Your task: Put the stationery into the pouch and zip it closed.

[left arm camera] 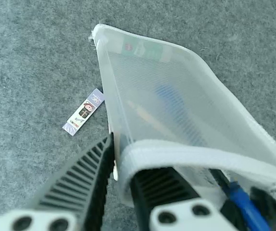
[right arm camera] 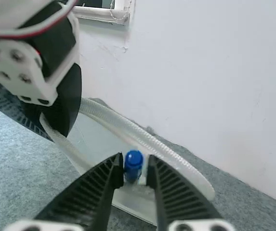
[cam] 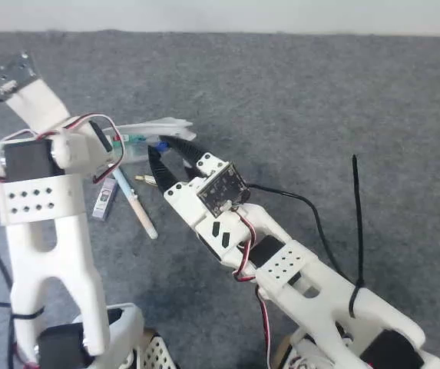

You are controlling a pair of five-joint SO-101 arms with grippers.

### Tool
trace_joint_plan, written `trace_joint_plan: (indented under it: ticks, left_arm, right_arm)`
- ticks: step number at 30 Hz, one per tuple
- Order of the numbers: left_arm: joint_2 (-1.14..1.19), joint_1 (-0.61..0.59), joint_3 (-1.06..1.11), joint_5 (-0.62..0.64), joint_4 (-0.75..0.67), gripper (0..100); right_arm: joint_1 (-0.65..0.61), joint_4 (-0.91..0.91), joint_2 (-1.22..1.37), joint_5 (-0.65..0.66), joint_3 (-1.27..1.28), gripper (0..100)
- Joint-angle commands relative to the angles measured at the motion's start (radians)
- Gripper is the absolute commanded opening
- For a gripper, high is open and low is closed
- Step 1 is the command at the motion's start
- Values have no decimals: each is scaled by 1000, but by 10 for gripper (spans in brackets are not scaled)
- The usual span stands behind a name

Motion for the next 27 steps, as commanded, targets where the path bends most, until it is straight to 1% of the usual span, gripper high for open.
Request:
trace_joint_plan:
  ticks: [1, 6, 11, 20, 27]
  left_arm:
    - [-12, -6, -5, 9, -18, 11]
    - [-12, -6, -5, 9, -20, 11]
    - [-12, -6, -5, 8, -20, 11]
    - [-9, -6, -7, 8, -21, 11]
    - [-8, -6, -7, 8, -23, 11]
  right_arm:
    - [8, 76, 1, 20, -78, 167]
    - [8, 117, -38, 20, -78, 166]
    - [8, 263, -139, 20, -84, 166]
    - [8, 392, -240, 18, -86, 166]
    - [8, 518, -378, 18, -86, 166]
